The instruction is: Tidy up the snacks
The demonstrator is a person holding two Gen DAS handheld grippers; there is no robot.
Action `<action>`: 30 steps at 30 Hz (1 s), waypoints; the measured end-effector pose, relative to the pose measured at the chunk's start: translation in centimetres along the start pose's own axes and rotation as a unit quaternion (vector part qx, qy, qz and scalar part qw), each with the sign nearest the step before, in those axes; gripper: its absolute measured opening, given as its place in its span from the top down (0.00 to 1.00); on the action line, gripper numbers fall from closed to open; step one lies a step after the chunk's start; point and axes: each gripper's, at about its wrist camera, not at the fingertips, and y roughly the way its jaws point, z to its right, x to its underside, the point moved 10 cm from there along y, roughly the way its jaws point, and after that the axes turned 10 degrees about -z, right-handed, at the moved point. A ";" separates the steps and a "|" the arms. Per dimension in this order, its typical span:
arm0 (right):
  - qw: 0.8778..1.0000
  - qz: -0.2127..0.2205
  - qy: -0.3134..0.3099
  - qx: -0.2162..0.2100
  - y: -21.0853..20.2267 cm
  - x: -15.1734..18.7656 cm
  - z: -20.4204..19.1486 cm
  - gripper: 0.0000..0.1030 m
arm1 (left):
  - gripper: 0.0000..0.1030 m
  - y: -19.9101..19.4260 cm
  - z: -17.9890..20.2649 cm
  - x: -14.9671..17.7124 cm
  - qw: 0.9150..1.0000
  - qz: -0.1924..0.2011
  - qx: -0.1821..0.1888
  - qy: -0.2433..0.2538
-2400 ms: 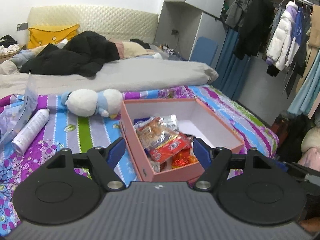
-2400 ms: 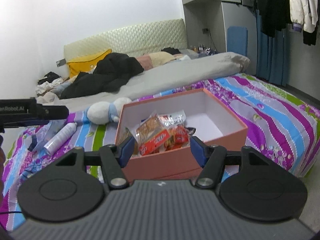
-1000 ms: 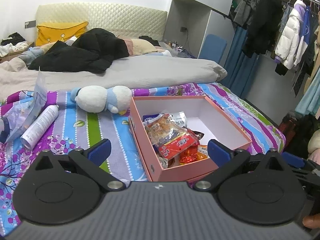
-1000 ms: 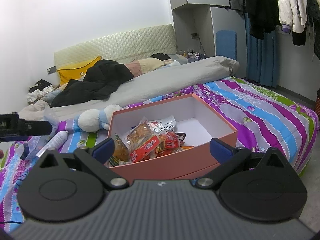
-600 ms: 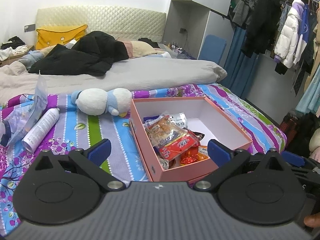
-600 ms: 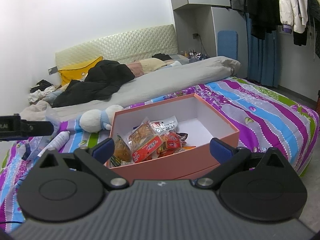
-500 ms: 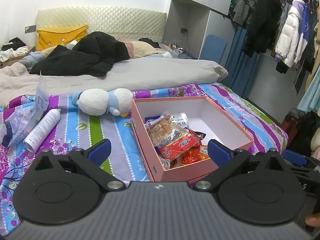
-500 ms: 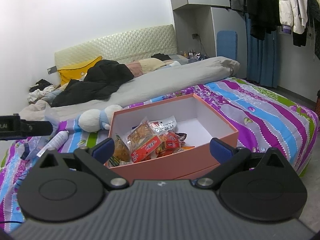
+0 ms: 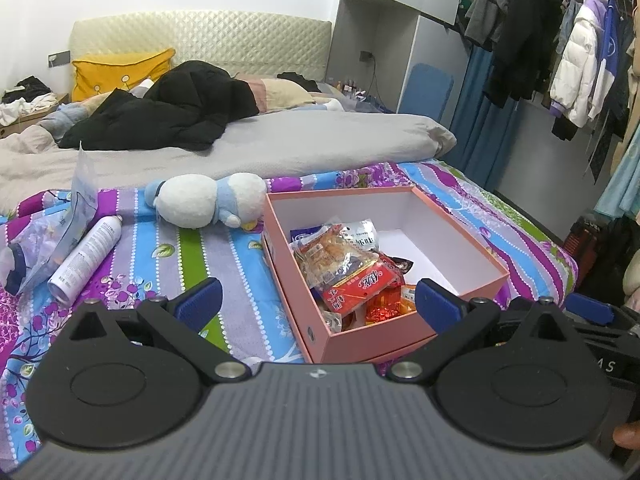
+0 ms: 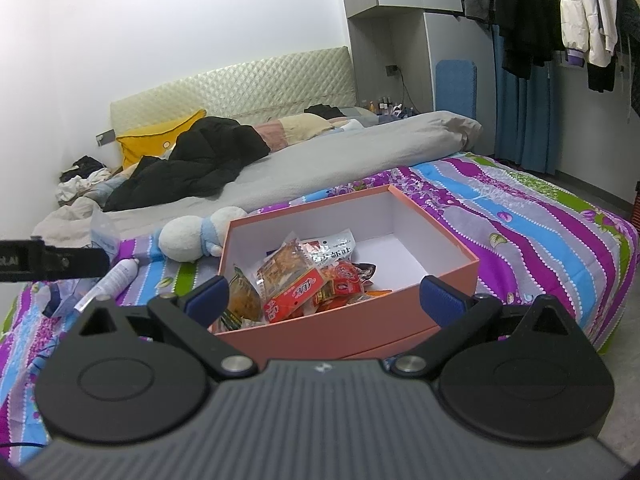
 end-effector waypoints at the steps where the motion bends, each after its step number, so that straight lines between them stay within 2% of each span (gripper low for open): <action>1: 1.000 0.000 0.000 0.000 0.0 0.0 0.0 0.00 | 0.00 0.0 0.0 0.0 1.000 0.001 -0.001 0.000; 30: 1.000 0.004 -0.002 -0.004 -0.1 -0.1 -0.3 0.00 | 0.00 -0.7 -0.5 0.0 1.000 0.006 -0.001 -0.009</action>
